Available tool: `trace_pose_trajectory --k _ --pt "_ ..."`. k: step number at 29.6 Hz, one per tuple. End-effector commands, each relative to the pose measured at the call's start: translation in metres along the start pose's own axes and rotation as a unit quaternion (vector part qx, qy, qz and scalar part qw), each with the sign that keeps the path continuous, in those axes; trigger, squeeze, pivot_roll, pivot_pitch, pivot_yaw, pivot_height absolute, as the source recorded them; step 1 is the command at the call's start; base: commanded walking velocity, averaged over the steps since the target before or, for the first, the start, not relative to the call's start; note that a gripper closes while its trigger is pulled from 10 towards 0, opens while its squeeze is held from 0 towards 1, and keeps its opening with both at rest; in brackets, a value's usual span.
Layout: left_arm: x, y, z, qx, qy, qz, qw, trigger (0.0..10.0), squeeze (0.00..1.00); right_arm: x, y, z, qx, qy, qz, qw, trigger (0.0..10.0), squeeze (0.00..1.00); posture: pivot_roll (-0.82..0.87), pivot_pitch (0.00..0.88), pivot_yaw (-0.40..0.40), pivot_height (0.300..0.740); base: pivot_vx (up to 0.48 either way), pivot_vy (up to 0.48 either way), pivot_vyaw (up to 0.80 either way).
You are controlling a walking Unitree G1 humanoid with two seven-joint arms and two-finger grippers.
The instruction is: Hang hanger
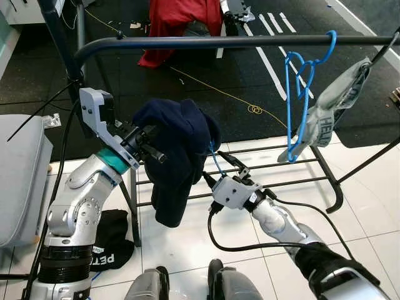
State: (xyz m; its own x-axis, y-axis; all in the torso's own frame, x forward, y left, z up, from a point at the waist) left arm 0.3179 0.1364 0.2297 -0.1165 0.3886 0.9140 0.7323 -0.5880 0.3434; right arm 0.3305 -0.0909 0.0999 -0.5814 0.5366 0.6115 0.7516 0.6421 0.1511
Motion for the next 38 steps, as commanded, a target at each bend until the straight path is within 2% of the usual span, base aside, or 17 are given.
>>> trace_pose_trajectory --k 1,24,25,26,27,30,31,38 --pt "0.008 0.001 -0.008 -0.018 0.005 -0.016 1.000 0.0 0.00 -0.004 -0.006 0.004 0.007 -0.005 0.005 1.000 0.0 0.00 -0.04 0.137 0.011 0.740 0.000 0.000 0.00" --pt "0.005 0.000 -0.007 -0.016 0.005 -0.011 1.000 0.0 0.00 -0.005 -0.013 0.005 -0.003 -0.015 -0.012 1.000 0.0 0.00 -0.04 0.139 0.012 0.740 0.000 0.000 0.00" --pt "0.005 0.000 -0.007 -0.016 0.005 -0.012 1.000 0.0 0.00 -0.003 -0.014 0.006 0.000 -0.012 -0.018 1.000 4.1 0.00 -0.05 0.139 0.011 0.740 0.000 0.000 0.00" --pt "0.005 0.000 -0.007 -0.016 0.005 -0.012 1.000 0.0 0.00 -0.002 -0.015 0.007 0.002 -0.010 -0.022 1.000 4.1 0.00 -0.05 0.139 0.011 0.740 0.000 0.000 0.00" --pt "0.005 0.000 -0.007 -0.016 0.005 -0.011 1.000 0.0 0.00 -0.001 -0.016 0.008 0.004 -0.006 -0.028 1.000 10.0 0.58 -0.05 0.141 0.011 0.740 0.000 0.000 0.00" --pt "0.005 0.000 -0.007 -0.016 0.005 -0.011 1.000 0.0 0.00 0.000 -0.017 0.009 0.005 -0.003 -0.031 0.999 10.0 0.58 -0.05 0.141 0.011 0.740 0.000 0.000 0.00" --pt "0.004 0.000 -0.007 -0.016 0.005 -0.011 1.000 0.0 0.00 0.001 -0.017 0.010 0.006 0.000 -0.035 0.999 10.0 1.00 -0.05 0.142 0.011 0.740 0.000 0.000 0.00" --pt "0.003 0.001 -0.007 -0.016 0.005 -0.010 1.000 0.0 0.00 0.005 -0.016 0.012 0.006 0.003 -0.049 0.999 10.0 1.00 -0.04 0.143 0.013 0.740 0.000 0.000 0.00"
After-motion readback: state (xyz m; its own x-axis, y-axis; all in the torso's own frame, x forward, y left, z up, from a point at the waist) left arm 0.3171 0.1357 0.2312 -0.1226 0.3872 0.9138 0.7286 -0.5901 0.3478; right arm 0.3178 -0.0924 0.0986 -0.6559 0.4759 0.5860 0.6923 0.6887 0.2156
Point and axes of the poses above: a point about 5 cm out from each wrist's last joint towards the gripper, its own y axis pointing out of the wrist towards the gripper, its own x axis along the axis of the wrist's last joint, z = x × y, the point moved 2 cm from there along y, pointing out of the wrist towards the gripper, and after that the axes turned 3 degrees about -y, right-handed, at the moved point
